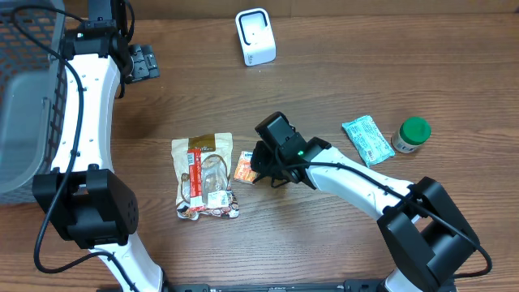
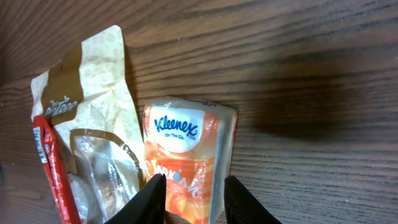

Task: Scan the item barcode
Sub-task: 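Reach the right gripper to the orange Kleenex pack and grasp it, then lift the Kleenex pack and carry it toward the scanner, then hold the Kleenex pack over the scanner window with the right gripper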

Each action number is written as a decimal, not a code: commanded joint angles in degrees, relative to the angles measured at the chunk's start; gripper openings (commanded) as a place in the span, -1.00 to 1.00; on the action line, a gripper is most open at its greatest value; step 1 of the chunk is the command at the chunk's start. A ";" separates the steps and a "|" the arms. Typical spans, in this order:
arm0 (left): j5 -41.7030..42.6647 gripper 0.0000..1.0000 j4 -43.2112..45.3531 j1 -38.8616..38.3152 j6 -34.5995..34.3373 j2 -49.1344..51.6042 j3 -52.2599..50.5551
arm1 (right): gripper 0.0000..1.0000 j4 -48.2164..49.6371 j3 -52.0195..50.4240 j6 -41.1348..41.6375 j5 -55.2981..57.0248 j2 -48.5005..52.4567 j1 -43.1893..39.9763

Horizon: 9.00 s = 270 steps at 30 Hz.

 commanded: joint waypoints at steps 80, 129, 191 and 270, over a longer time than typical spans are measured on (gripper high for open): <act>-0.76 1.00 0.04 -0.17 1.09 0.04 0.13 | -0.92 -57.55 -7.04 -95.36 -82.40 -2.21 -34.16; -0.76 0.99 0.07 -0.17 1.09 0.02 0.13 | -0.93 -61.70 -7.04 -112.52 -82.38 -2.32 -40.87; -0.76 1.00 0.04 -0.17 1.09 0.02 0.13 | -0.93 -11.30 36.06 -37.03 -33.42 -7.50 -31.61; -0.76 1.00 0.04 -0.17 1.09 0.04 0.13 | -0.93 3.80 64.48 -63.01 27.23 39.21 -12.85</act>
